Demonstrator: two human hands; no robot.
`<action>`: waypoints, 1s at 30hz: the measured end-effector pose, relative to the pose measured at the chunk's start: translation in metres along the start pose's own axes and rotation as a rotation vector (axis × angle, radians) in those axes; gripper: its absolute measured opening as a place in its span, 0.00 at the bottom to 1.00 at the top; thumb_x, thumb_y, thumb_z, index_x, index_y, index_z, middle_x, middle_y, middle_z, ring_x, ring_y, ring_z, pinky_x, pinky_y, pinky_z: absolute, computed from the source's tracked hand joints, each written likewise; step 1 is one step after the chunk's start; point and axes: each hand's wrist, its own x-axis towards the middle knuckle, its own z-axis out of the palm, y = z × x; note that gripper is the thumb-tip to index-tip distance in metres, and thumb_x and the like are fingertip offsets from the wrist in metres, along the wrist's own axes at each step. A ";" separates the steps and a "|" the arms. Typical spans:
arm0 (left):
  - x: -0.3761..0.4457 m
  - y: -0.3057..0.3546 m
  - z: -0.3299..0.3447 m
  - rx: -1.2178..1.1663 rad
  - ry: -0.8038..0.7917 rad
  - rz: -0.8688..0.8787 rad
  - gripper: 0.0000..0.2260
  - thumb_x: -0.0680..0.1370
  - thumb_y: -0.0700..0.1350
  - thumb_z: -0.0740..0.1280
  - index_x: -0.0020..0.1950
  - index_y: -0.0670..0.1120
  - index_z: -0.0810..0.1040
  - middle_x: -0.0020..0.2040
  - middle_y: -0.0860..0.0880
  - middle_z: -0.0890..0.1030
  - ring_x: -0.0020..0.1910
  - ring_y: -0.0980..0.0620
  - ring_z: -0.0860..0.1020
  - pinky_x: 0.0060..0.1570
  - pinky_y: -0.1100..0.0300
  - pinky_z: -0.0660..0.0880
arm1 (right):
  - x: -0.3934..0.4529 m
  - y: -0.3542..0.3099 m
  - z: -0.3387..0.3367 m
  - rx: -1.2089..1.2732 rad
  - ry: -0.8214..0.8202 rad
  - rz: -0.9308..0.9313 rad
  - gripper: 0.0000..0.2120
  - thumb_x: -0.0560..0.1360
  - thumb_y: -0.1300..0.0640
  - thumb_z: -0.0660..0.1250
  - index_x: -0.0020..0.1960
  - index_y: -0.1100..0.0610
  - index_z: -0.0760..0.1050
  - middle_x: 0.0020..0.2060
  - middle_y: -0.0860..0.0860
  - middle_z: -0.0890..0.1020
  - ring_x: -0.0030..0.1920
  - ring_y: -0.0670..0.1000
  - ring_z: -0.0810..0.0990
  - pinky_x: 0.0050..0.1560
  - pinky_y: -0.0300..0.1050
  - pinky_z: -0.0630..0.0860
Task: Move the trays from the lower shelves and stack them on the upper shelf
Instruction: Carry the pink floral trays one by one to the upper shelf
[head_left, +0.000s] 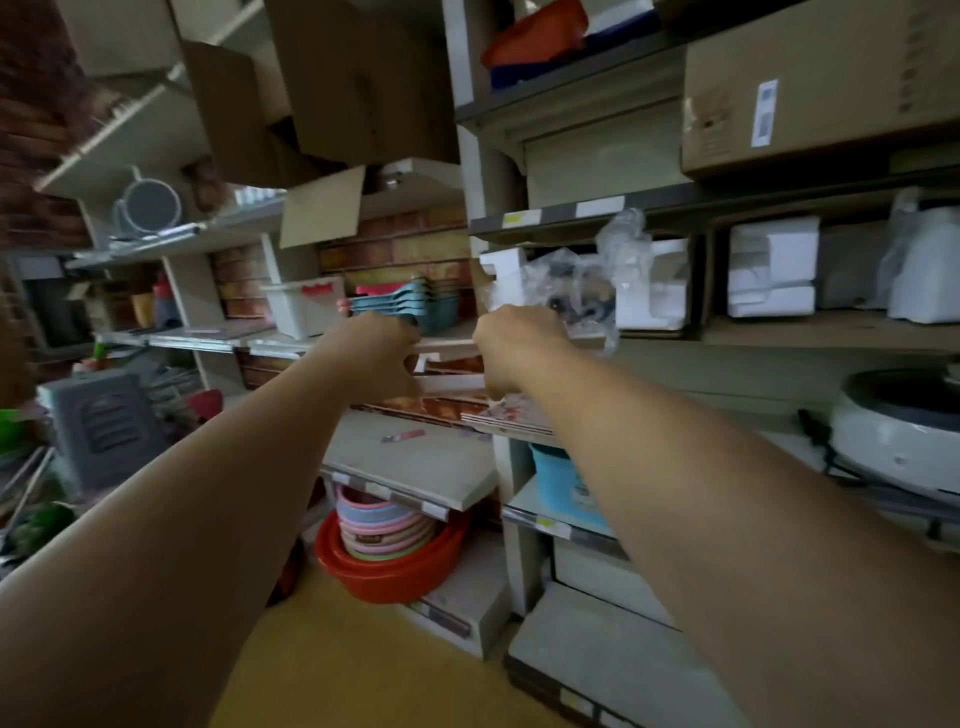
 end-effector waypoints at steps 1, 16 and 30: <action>-0.006 -0.009 -0.001 0.011 -0.014 -0.036 0.09 0.74 0.51 0.69 0.48 0.48 0.76 0.44 0.48 0.76 0.45 0.49 0.73 0.41 0.59 0.68 | 0.003 -0.010 0.000 0.022 0.017 -0.031 0.15 0.77 0.59 0.65 0.63 0.58 0.74 0.58 0.54 0.79 0.58 0.55 0.78 0.44 0.44 0.67; -0.041 -0.125 0.024 0.083 -0.021 -0.359 0.10 0.75 0.51 0.67 0.51 0.46 0.75 0.50 0.47 0.79 0.51 0.45 0.78 0.40 0.58 0.67 | 0.073 -0.117 0.012 0.179 0.062 -0.302 0.16 0.78 0.53 0.64 0.61 0.59 0.74 0.58 0.56 0.79 0.58 0.57 0.78 0.46 0.43 0.66; -0.013 -0.246 0.090 0.150 0.024 -0.492 0.10 0.76 0.51 0.65 0.54 0.47 0.74 0.50 0.47 0.80 0.49 0.46 0.79 0.40 0.57 0.70 | 0.187 -0.220 0.058 0.170 0.147 -0.442 0.12 0.76 0.64 0.63 0.58 0.57 0.76 0.54 0.54 0.81 0.55 0.56 0.80 0.43 0.43 0.67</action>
